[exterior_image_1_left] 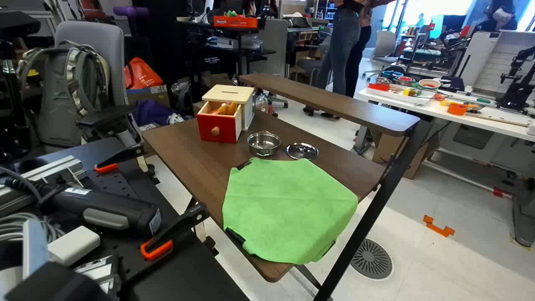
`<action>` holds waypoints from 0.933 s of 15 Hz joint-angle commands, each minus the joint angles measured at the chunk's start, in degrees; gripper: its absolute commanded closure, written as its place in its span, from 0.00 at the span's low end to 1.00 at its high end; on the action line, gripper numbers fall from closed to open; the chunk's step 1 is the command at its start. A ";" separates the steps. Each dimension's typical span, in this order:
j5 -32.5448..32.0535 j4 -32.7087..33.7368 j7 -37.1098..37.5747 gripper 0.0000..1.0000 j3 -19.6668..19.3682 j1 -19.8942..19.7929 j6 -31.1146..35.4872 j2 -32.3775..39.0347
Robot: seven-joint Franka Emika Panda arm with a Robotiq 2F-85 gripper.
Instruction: Move the green cloth to the left
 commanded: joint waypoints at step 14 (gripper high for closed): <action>-1.87 -2.78 -3.24 0.00 -2.09 -3.59 10.71 9.19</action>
